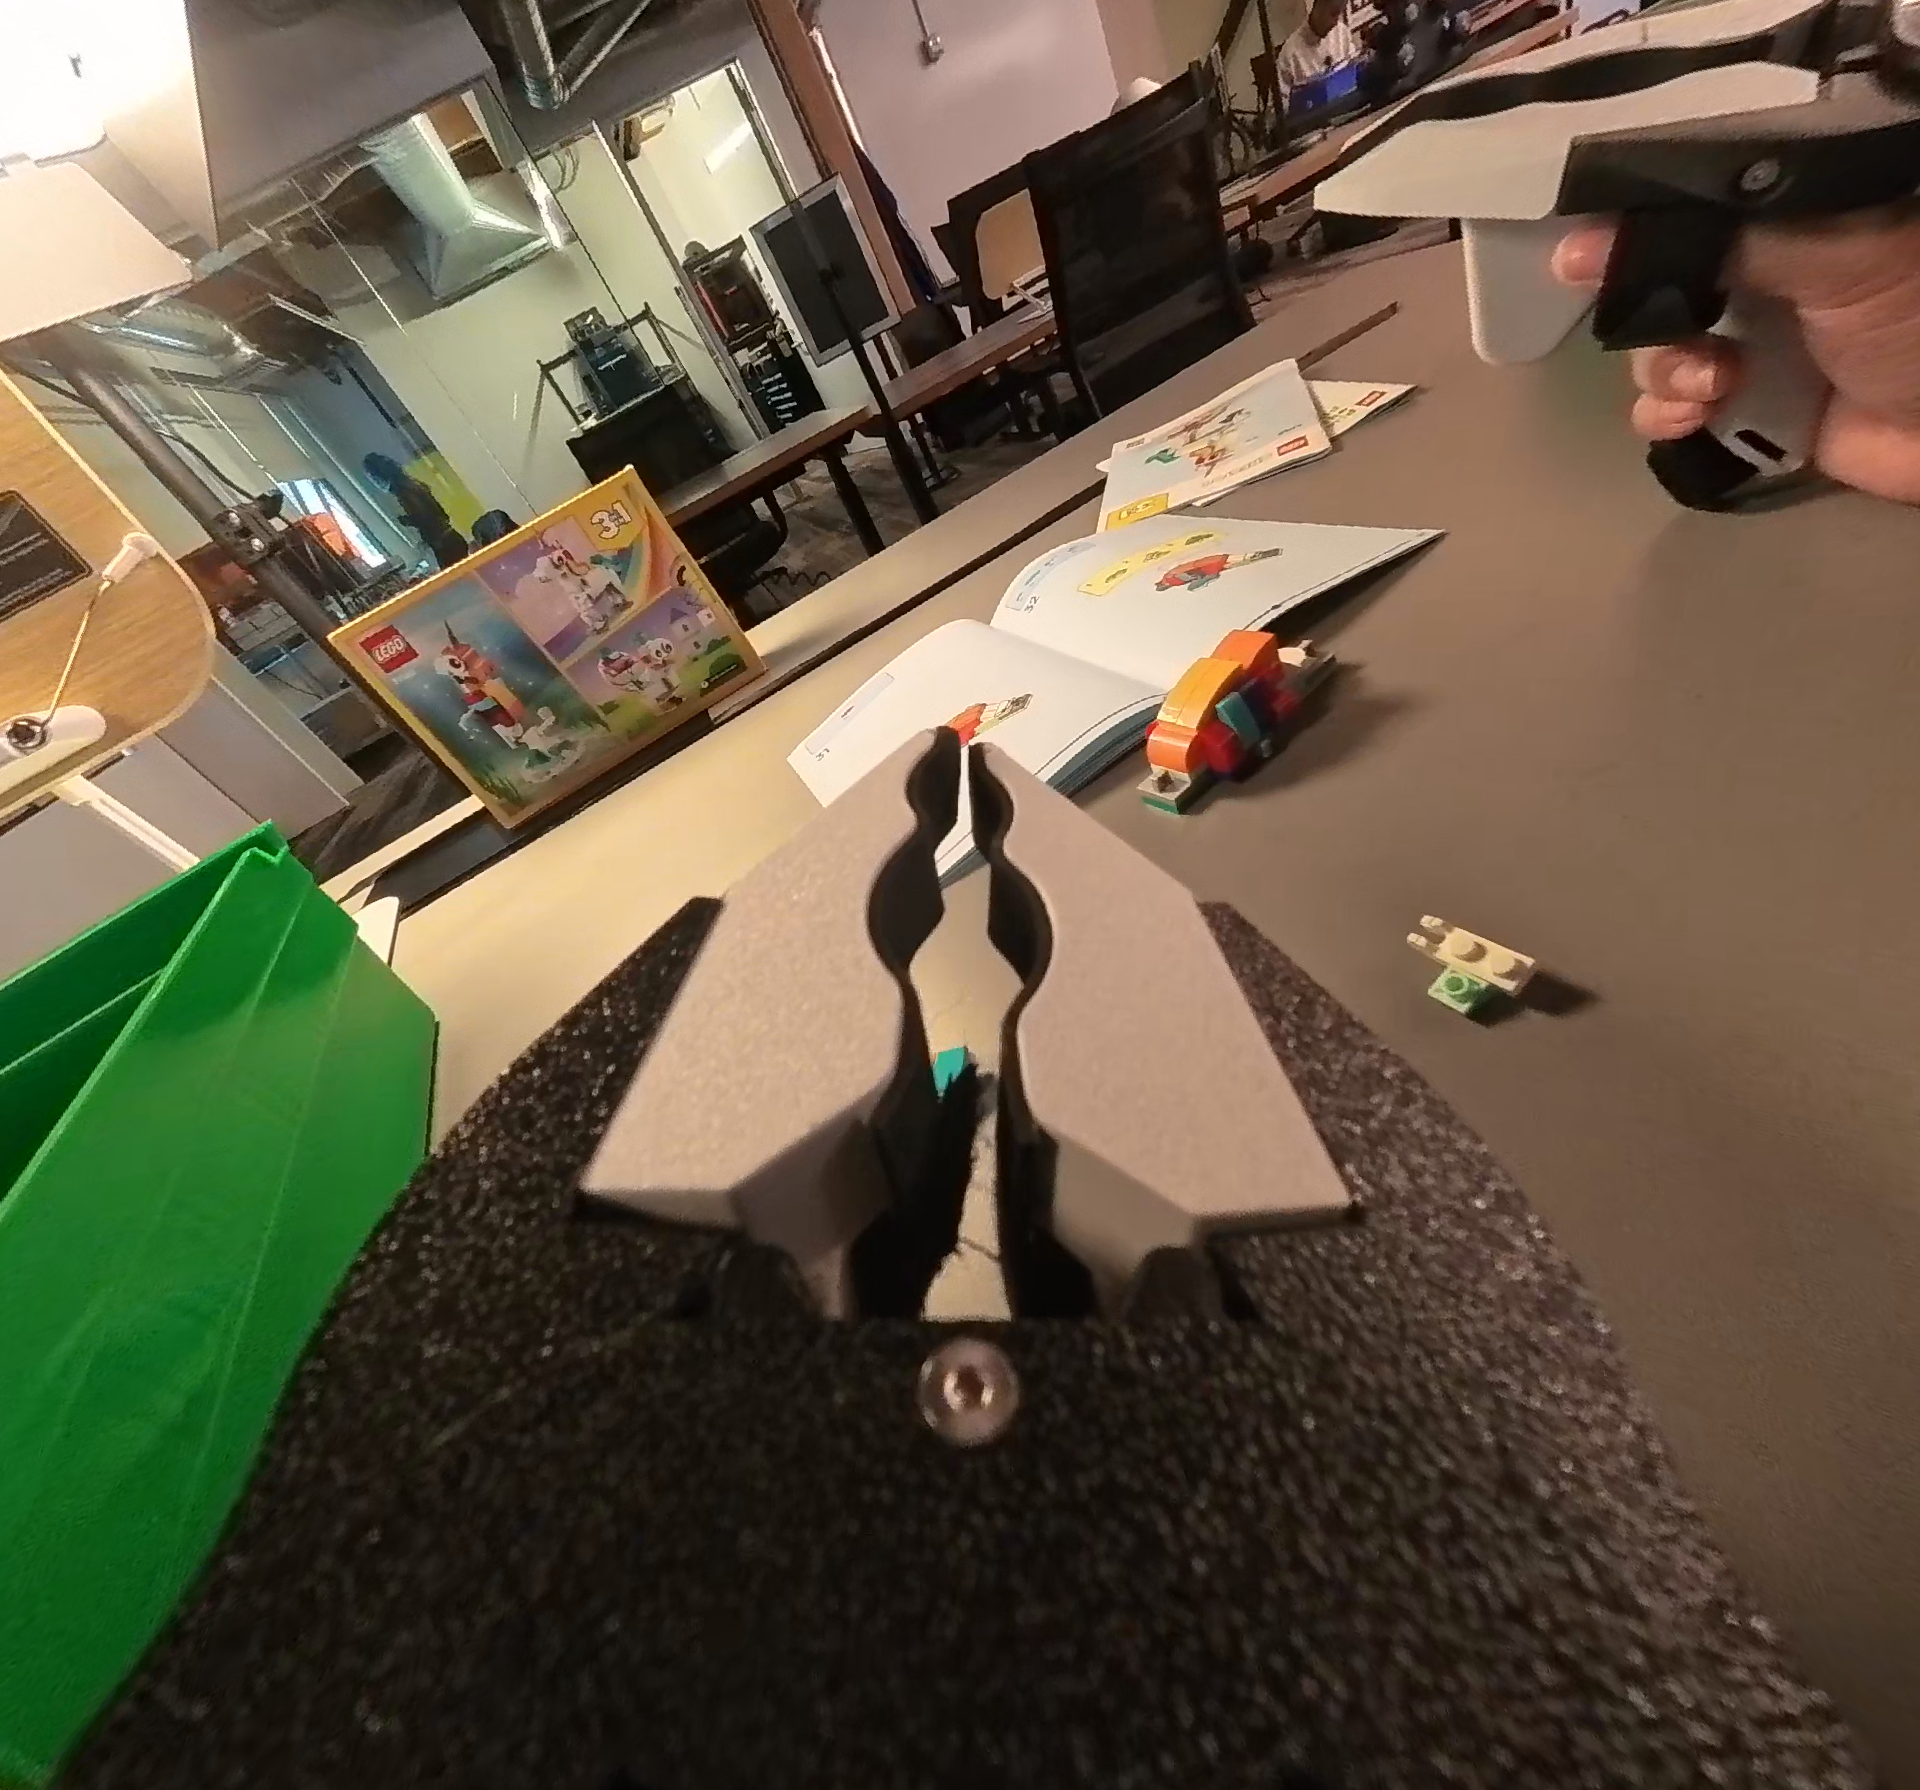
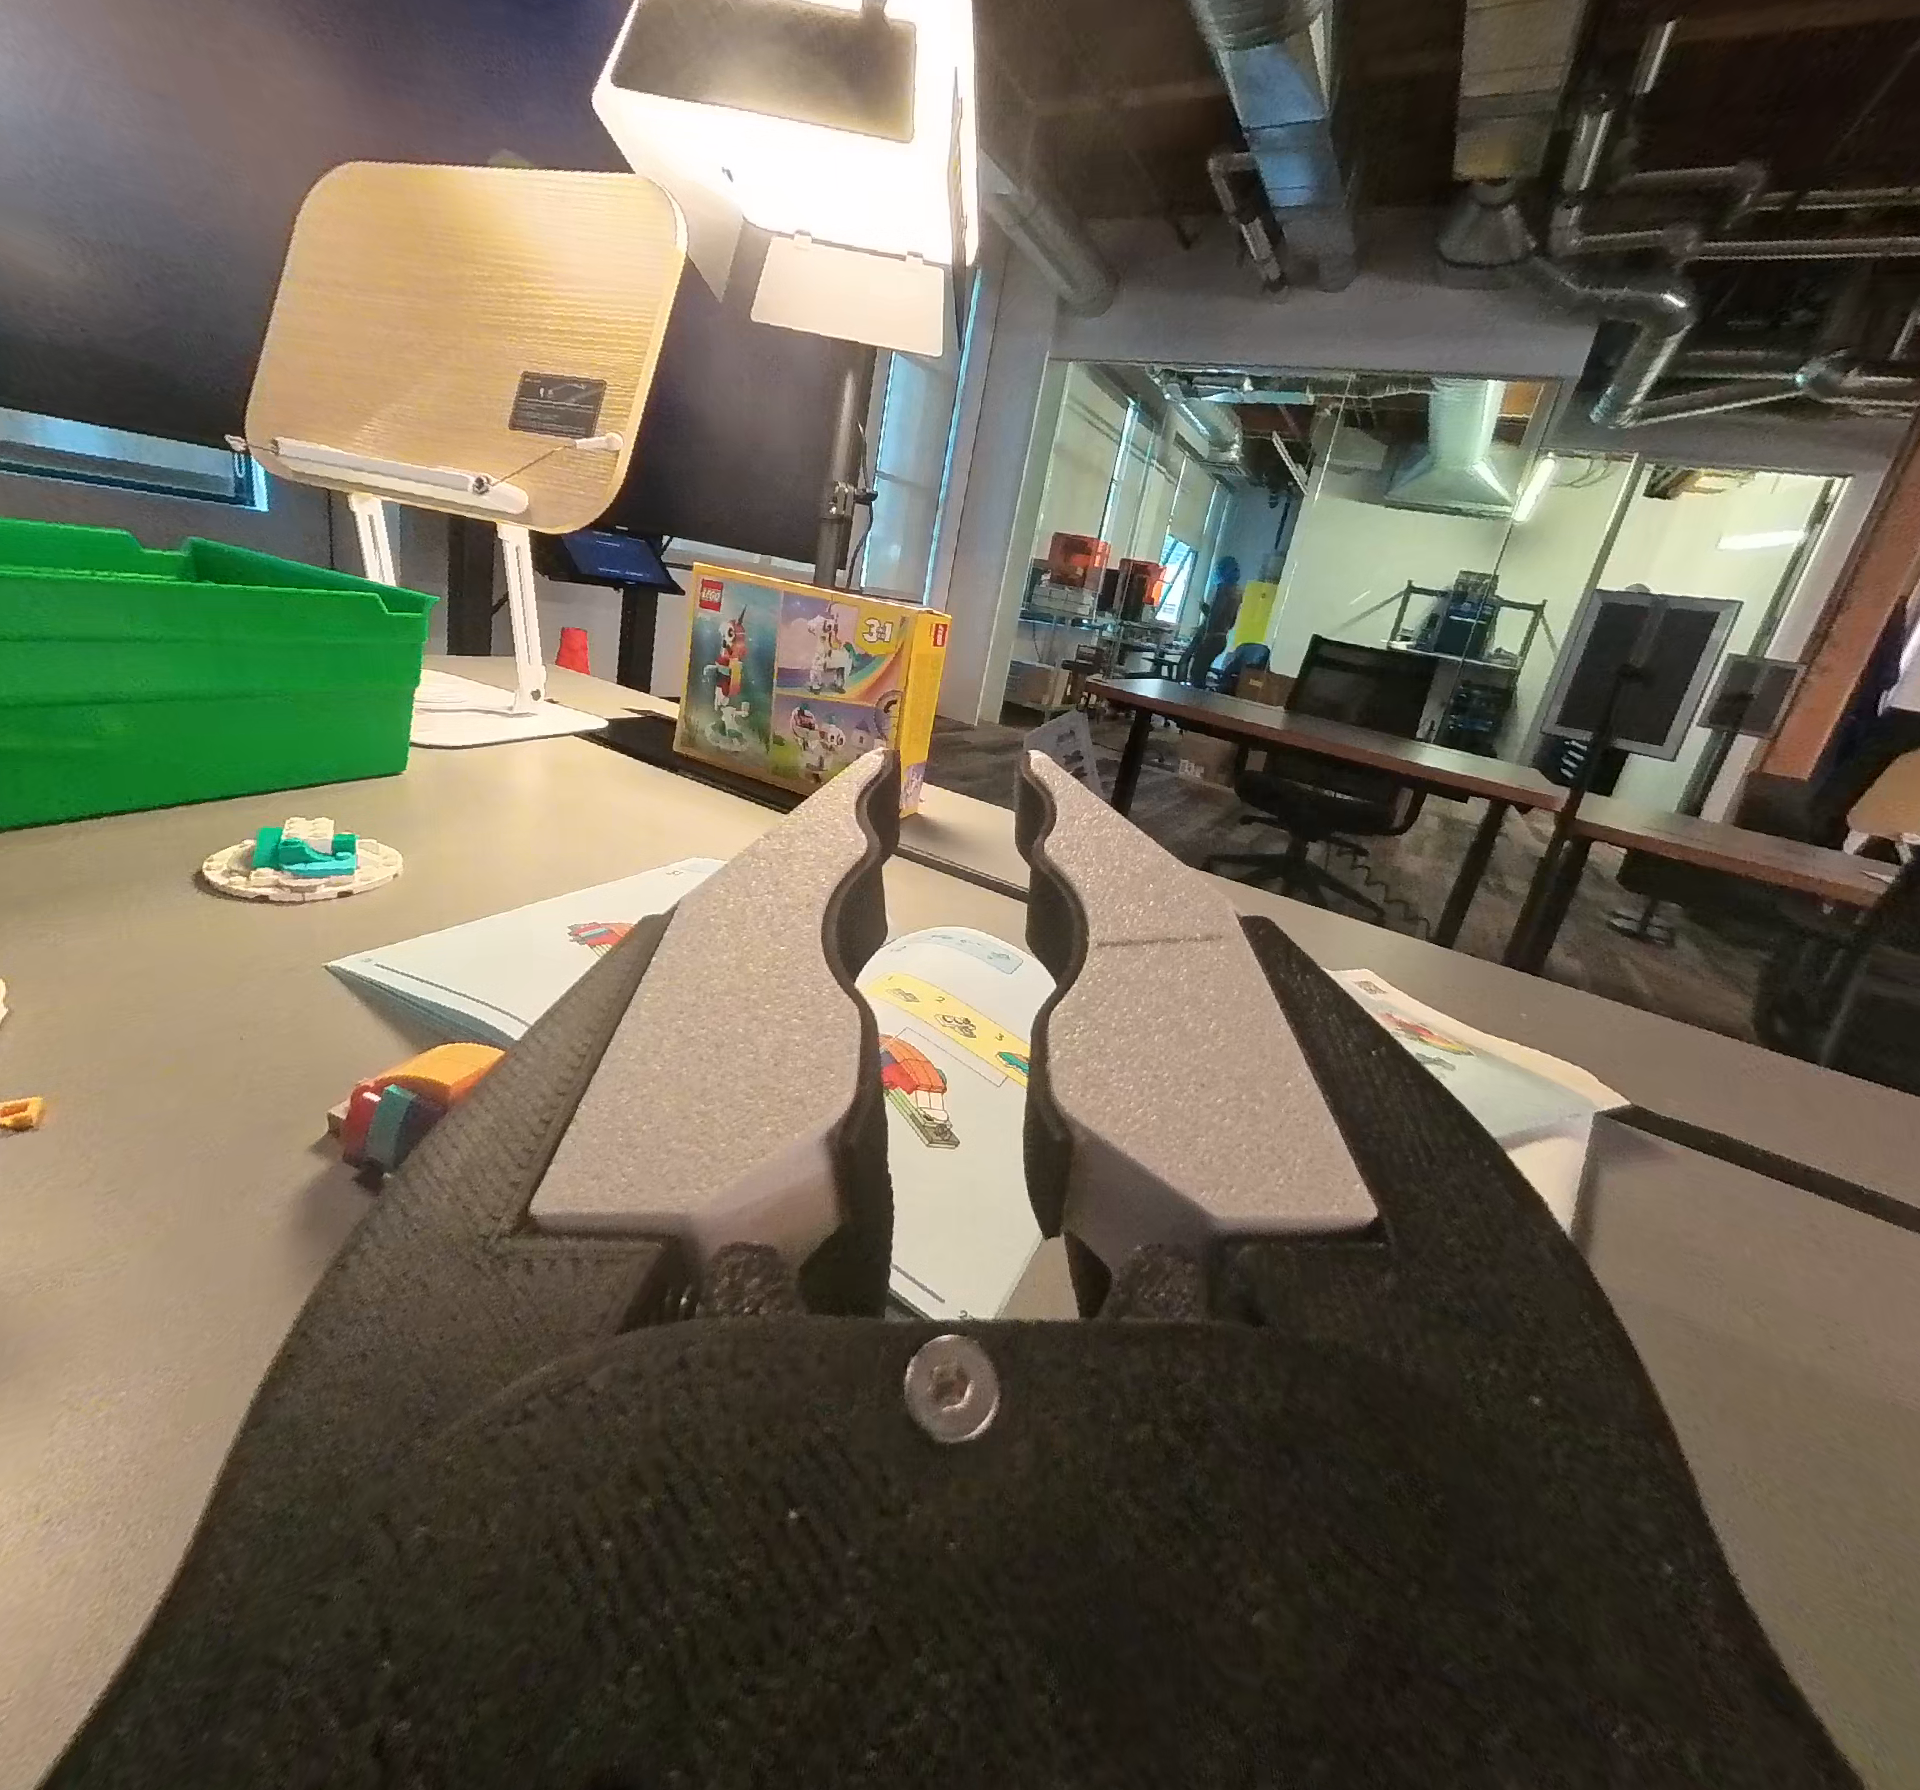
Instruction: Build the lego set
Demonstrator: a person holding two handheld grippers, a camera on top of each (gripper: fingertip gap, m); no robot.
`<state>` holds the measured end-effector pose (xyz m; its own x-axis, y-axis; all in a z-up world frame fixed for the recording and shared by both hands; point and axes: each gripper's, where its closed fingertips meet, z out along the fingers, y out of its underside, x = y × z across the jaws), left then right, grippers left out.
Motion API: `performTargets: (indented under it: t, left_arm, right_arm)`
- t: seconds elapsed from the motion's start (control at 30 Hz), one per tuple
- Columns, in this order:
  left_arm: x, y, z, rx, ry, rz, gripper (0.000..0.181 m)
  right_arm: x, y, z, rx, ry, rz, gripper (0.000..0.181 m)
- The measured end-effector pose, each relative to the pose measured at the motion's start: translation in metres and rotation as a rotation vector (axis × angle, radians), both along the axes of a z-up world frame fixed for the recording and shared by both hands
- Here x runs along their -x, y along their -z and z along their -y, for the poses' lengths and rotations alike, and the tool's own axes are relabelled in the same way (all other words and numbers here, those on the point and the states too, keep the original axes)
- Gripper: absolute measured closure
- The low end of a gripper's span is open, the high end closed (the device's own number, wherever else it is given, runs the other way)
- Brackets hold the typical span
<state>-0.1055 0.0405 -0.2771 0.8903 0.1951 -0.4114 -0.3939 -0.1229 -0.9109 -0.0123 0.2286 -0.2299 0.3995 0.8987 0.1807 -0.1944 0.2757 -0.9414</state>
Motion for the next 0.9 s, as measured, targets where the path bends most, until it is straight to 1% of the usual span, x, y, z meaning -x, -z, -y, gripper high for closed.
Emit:
performTargets:
  t: [0.73,0.8,0.9]
  left_arm:
    - [0.0006,-0.0011,0.0015,-0.005,-0.001,0.0,0.181]
    - [0.0005,-0.0001,0.0012,0.0,0.009,0.018,0.181]
    - [0.0002,0.0054,0.0024,0.039,0.041,0.112,0.181]
  right_arm:
    - [0.001,0.0006,-0.0017,-0.006,0.002,0.002,0.161]
    - [0.0016,0.0005,-0.0014,-0.015,0.001,0.003,0.161]
    - [0.0034,0.0007,0.0025,-0.034,-0.013,0.01,0.161]
